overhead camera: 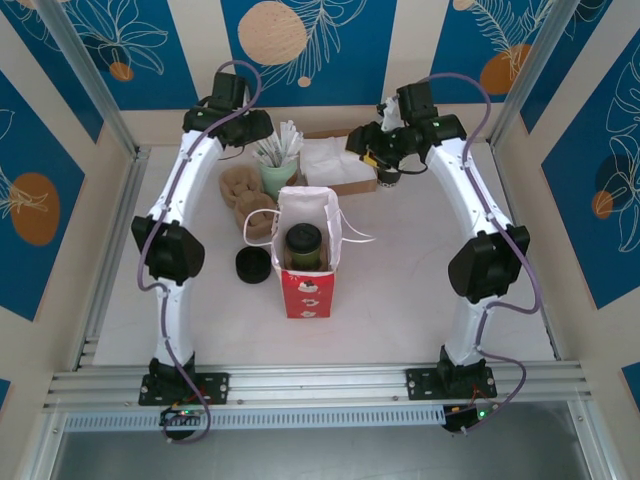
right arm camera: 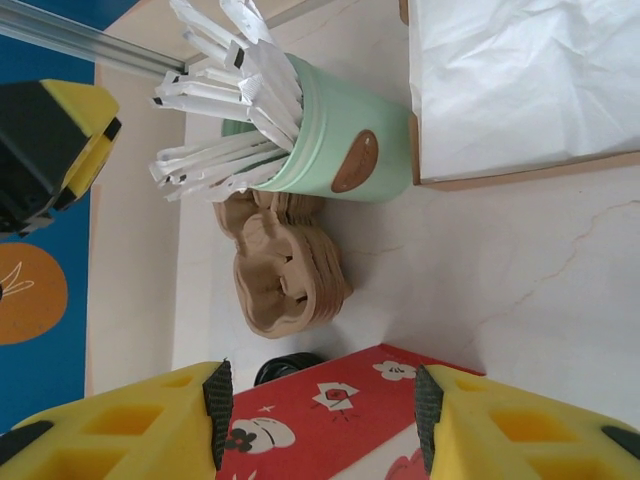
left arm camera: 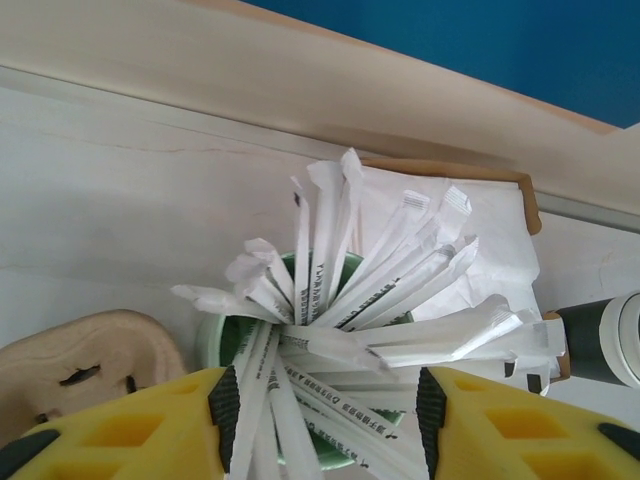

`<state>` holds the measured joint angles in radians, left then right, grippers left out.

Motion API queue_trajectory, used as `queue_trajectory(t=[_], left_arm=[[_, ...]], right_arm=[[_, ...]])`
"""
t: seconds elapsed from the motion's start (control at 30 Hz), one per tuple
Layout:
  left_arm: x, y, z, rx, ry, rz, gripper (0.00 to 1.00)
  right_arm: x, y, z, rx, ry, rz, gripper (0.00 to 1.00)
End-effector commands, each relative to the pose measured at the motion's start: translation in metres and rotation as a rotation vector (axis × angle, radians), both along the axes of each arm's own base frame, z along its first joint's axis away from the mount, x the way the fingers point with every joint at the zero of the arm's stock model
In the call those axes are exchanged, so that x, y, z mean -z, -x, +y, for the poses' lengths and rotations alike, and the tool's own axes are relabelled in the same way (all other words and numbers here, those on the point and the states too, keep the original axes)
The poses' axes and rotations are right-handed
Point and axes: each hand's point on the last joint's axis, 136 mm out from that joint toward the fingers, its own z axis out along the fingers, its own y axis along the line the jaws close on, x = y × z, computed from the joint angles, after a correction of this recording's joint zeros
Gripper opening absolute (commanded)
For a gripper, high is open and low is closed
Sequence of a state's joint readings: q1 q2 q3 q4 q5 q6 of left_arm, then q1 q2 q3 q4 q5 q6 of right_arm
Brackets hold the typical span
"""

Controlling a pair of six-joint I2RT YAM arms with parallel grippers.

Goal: Pack the takeout coffee

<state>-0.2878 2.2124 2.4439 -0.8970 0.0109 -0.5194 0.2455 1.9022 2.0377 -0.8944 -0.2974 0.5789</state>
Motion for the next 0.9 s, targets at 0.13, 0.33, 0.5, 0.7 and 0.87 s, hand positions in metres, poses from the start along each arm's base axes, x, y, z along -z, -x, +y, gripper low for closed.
queue_trajectory(t=[0.13, 0.33, 0.5, 0.7, 0.87], left_arm=[[0.011, -0.007, -0.026, 0.019, -0.002, 0.006, 0.48], [0.027, -0.011, -0.032, 0.002, -0.035, 0.017, 0.44], [0.038, -0.017, -0.025, -0.025, -0.091, 0.016, 0.4], [0.047, -0.029, -0.022, -0.034, -0.133, -0.005, 0.36], [0.047, -0.037, -0.023, -0.041, -0.134, -0.029, 0.29]], right_arm=[[-0.021, 0.017, -0.018, -0.017, -0.024, -0.041, 0.53], [-0.022, 0.023, -0.034, -0.002, -0.038, -0.034, 0.53], [-0.02, 0.029, -0.044, 0.004, -0.051, -0.027, 0.53], [-0.019, 0.039, -0.053, 0.012, -0.058, -0.025, 0.54], [-0.022, 0.046, -0.064, 0.028, -0.068, -0.032, 0.54]])
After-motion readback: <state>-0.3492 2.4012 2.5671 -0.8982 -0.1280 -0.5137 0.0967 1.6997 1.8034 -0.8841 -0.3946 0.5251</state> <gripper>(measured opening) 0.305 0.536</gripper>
